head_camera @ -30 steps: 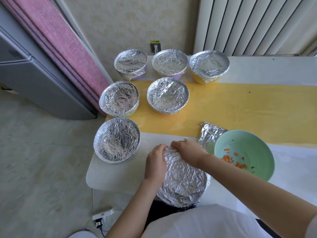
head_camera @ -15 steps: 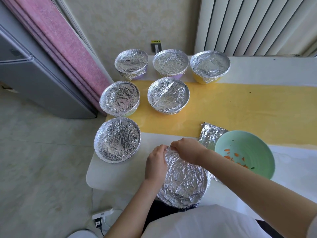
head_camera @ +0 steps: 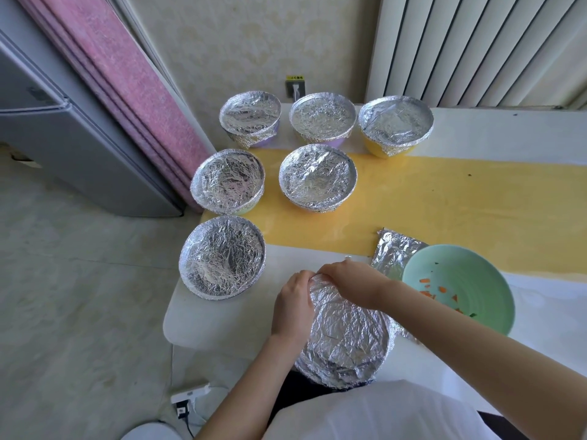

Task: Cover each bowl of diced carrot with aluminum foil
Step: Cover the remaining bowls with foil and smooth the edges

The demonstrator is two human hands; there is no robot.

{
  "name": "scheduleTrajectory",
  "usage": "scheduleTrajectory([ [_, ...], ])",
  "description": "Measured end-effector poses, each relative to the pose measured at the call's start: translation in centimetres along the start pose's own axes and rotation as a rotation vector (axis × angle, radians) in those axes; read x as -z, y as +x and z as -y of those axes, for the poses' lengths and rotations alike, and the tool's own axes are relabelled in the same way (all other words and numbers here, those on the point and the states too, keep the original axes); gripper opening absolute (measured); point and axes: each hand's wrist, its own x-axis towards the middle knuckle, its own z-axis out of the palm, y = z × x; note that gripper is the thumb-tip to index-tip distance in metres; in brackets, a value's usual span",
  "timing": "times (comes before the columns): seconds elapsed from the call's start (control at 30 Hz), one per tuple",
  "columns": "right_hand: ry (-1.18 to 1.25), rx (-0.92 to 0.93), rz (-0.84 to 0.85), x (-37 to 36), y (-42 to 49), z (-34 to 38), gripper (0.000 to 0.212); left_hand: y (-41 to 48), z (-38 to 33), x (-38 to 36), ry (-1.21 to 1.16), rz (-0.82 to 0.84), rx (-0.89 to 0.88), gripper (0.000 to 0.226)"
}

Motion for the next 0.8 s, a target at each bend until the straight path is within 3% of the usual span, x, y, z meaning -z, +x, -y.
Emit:
scheduleTrajectory([
  [0.4,0.172,-0.043,-0.088,-0.1,-1.5,-0.5,0.026,-0.4,0.2,0.0,-0.048,-0.026,0.025,0.028],
  [0.8,-0.068,0.004,-0.035,0.7,-1.1,0.3,0.032,0.1,-0.5,0.4,-0.116,-0.023,0.066,0.025],
])
